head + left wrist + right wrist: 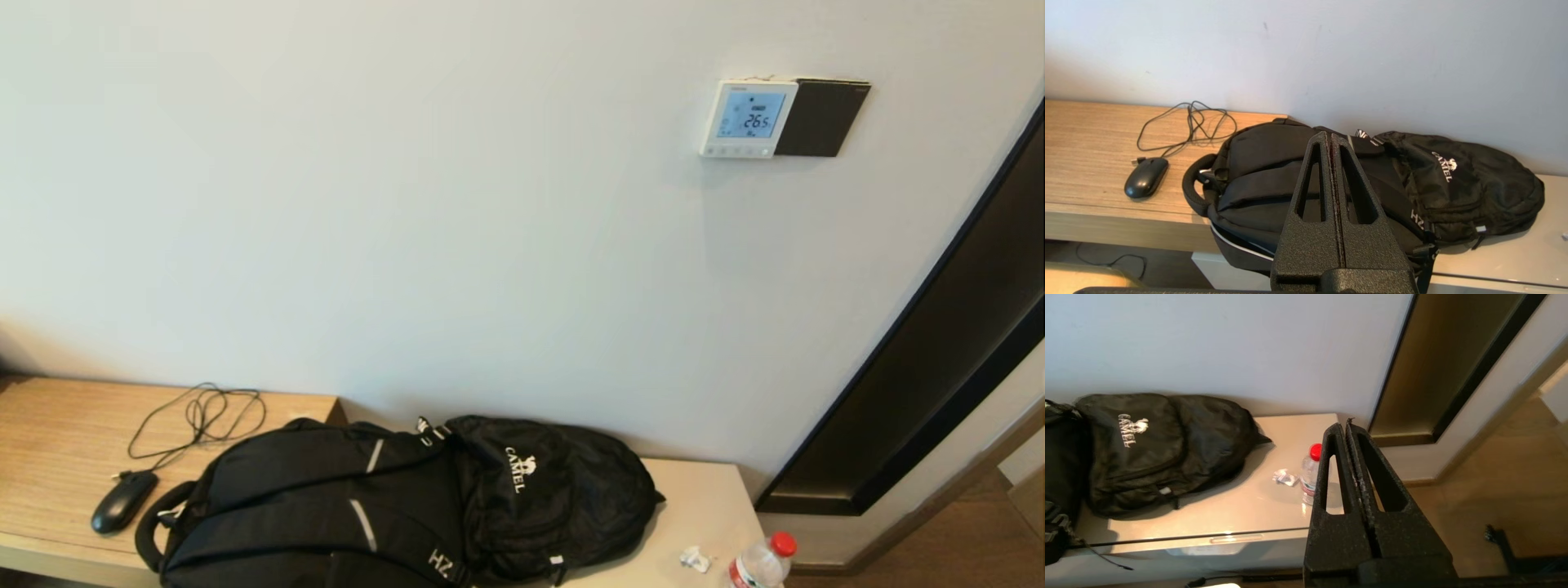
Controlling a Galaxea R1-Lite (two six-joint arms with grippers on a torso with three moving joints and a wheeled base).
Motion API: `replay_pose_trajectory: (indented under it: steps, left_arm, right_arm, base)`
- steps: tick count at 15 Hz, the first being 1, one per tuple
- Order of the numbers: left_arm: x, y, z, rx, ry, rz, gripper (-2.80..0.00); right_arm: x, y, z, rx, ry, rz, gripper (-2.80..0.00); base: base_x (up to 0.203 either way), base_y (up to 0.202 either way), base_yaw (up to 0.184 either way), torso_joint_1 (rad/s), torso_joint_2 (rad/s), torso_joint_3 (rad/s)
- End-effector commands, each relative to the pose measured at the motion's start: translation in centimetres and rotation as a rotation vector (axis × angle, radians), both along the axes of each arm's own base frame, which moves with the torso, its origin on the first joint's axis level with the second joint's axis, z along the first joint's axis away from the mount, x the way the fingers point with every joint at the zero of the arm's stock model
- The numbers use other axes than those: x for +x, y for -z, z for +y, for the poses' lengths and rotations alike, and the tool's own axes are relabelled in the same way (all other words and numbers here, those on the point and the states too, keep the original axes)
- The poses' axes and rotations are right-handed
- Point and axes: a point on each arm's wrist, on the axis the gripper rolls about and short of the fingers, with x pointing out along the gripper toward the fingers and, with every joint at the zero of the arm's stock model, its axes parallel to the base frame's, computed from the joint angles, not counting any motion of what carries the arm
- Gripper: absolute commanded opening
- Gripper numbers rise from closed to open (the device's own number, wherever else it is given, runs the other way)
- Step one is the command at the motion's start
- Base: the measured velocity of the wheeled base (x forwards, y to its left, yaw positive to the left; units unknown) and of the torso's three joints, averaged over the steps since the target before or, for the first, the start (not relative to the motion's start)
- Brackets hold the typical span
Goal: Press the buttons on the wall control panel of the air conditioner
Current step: Turn off the central air conditioner
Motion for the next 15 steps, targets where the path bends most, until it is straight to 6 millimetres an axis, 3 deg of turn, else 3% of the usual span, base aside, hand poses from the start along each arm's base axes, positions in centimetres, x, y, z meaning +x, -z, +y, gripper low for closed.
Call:
replay_pose_trajectory:
  steps: [1,3,6,15]
  left_arm:
    - [0.0,0.0,0.0,0.000,0.000,-0.002,-2.80]
    - [0.0,0.0,0.0,0.000,0.000,-0.002,-2.80]
    - [0.0,0.0,0.0,0.000,0.000,-0.002,-2.80]
    - [0.0,0.0,0.0,0.000,0.001,-0.002,-2.80]
  right_arm:
    - [-1.2,0.2,0.1,0.007,-0.017,-0.080,-2.80]
    - [-2.1,0.7,0.2,0.011,-0.054,-0.120,-2.80]
    - [-1.7,1.7,0.3,0.010,-0.099,-0.097,-2.80]
    - [-1.7,1.6,0.3,0.032,-0.105,-0.117,-2.80]
  base:
    - [0.000,0.000,0.000,0.000,0.00,0.000]
    - [0.000,0.000,0.000,0.000,0.00,0.000]
    - [0.000,0.000,0.000,0.000,0.00,0.000]
    - [0.000,0.000,0.000,0.000,0.00,0.000]
